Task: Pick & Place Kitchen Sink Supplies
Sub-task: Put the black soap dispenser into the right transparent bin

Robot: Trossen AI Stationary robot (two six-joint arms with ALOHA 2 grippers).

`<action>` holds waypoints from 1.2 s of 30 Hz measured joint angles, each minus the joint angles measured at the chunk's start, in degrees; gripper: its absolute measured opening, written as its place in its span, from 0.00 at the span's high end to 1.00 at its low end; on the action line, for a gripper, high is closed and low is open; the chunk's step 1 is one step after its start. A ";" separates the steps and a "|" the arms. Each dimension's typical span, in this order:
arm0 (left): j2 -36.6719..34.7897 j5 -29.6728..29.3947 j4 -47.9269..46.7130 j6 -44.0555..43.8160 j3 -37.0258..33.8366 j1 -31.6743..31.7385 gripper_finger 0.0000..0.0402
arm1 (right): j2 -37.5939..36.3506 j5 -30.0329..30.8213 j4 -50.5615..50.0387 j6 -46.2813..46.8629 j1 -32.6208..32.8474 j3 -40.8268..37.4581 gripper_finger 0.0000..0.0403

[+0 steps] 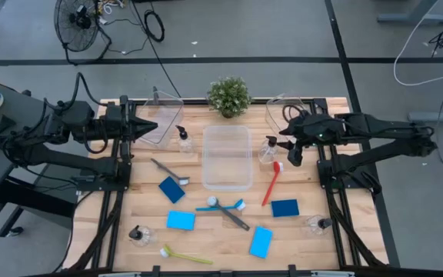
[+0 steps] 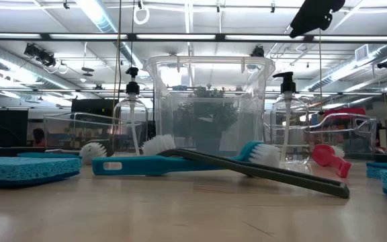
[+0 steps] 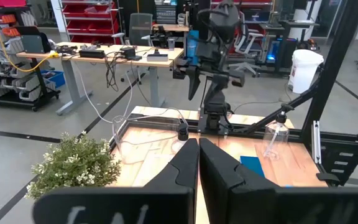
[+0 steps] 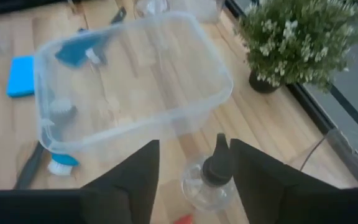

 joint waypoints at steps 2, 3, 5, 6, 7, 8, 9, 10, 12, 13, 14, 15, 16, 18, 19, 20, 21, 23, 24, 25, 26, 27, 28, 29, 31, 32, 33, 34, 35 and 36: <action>-0.02 0.00 0.00 -0.02 0.00 0.00 0.96 | 0.87 -0.02 -0.35 0.00 0.00 0.00 0.46; 0.00 0.00 0.00 -0.02 0.00 0.00 0.96 | 1.28 -0.05 -0.68 0.05 -0.03 0.00 0.44; -0.01 0.00 0.00 -0.02 0.00 0.00 0.96 | 2.14 -0.42 -1.26 0.30 -0.49 0.00 0.41; -0.02 0.00 0.00 -0.02 0.00 0.00 0.96 | 2.59 -0.67 -1.41 0.63 -0.84 0.00 0.39; -0.02 0.00 0.00 -0.02 0.00 0.00 0.96 | 3.00 -0.66 -1.73 0.81 -1.22 0.00 0.38; 0.00 0.00 0.00 -0.02 0.00 0.00 0.96 | 3.44 -0.66 -2.11 0.85 -1.63 0.00 0.37; 0.00 0.00 0.01 -0.02 0.00 0.00 0.96 | 3.83 -0.66 -2.27 0.80 -2.10 -0.02 0.36; 0.00 0.00 0.00 -0.02 0.00 0.00 0.96 | 4.18 -0.66 -2.30 0.61 -2.61 -0.02 0.35; -0.02 0.00 0.01 -0.02 0.00 0.00 0.96 | 4.86 -1.02 -2.30 0.38 -3.77 -0.02 0.33; 0.00 0.00 0.02 -0.02 0.00 0.00 0.96 | 5.23 -1.45 -2.30 -0.01 -4.39 -0.02 0.33; 0.00 0.00 0.00 -0.02 0.00 0.00 0.96 | 5.55 -2.02 -2.30 -0.43 -5.04 -0.02 0.32; 0.00 0.00 0.01 -0.02 0.00 0.00 0.96 | 5.87 -3.03 -2.30 -0.62 -5.66 -0.02 0.31; 0.00 0.00 0.00 -0.02 0.00 0.00 0.96 | 6.16 -3.60 -2.28 -0.78 -6.29 -0.02 0.31; -0.02 0.00 0.02 -0.04 0.00 0.00 0.96 | 6.77 -4.98 -2.33 -1.06 -7.48 -0.02 0.30; 0.00 0.00 0.02 -0.02 0.00 0.00 0.96 | 7.07 -5.60 -2.36 -1.64 -8.03 -0.02 0.30; -0.01 0.00 0.02 -0.02 0.00 0.00 0.96 | 7.35 -6.21 -2.39 -2.32 -8.55 -0.02 0.29; -0.01 0.00 0.00 -0.03 0.00 0.00 0.96 | 7.63 -6.85 -2.39 -3.35 -9.09 -0.02 0.29; -0.01 0.00 0.02 -0.04 0.00 0.00 0.96 | 8.26 -7.81 -2.40 -4.77 -10.05 -0.02 0.29; 0.00 0.00 0.00 -0.04 0.00 0.00 0.96 | 8.60 -8.44 -2.42 -5.50 -10.50 -0.02 0.29; 0.00 0.00 0.00 -0.04 0.00 0.00 0.96 | 8.93 -9.00 -2.42 -6.21 -10.89 -0.02 0.29; -0.02 0.00 0.02 -0.04 0.00 0.00 0.96 | 9.30 -9.30 -2.43 -6.90 -11.26 -0.02 0.29; -0.02 0.00 0.00 -0.04 0.00 0.00 0.96 | 9.70 -9.32 -2.47 -7.49 -11.55 -0.02 0.29; -0.01 0.00 0.00 -0.04 0.00 0.00 0.96 | 10.13 -9.33 -2.56 -8.20 -11.83 -0.02 0.29; -0.01 0.00 0.01 -0.04 0.00 0.00 0.96 | 10.56 -9.41 -2.61 -8.89 -12.01 -0.02 0.29; -0.02 0.00 0.02 -0.04 0.00 0.00 0.96 | 11.56 -9.55 -2.61 -10.19 -12.35 -0.02 0.29; -0.02 0.00 0.02 -0.04 0.00 0.00 0.96 | 12.08 -9.59 -2.61 -10.77 -12.52 -0.02 0.29; 0.00 0.00 0.02 -0.04 0.00 0.00 0.96 | 12.61 -9.75 -2.61 -11.13 -12.64 -0.02 0.29; 0.00 0.00 0.02 -0.04 0.00 0.00 0.96 | 13.05 -10.07 -2.63 -11.49 -12.68 -0.02 0.29; 0.00 0.00 0.00 -0.04 0.00 0.00 0.96 | 13.59 -10.45 -2.70 -11.84 -12.80 -0.02 0.29; 0.00 0.00 0.02 -0.06 0.00 0.00 0.96 | 14.07 -10.89 -2.88 -12.08 -13.02 -0.02 0.29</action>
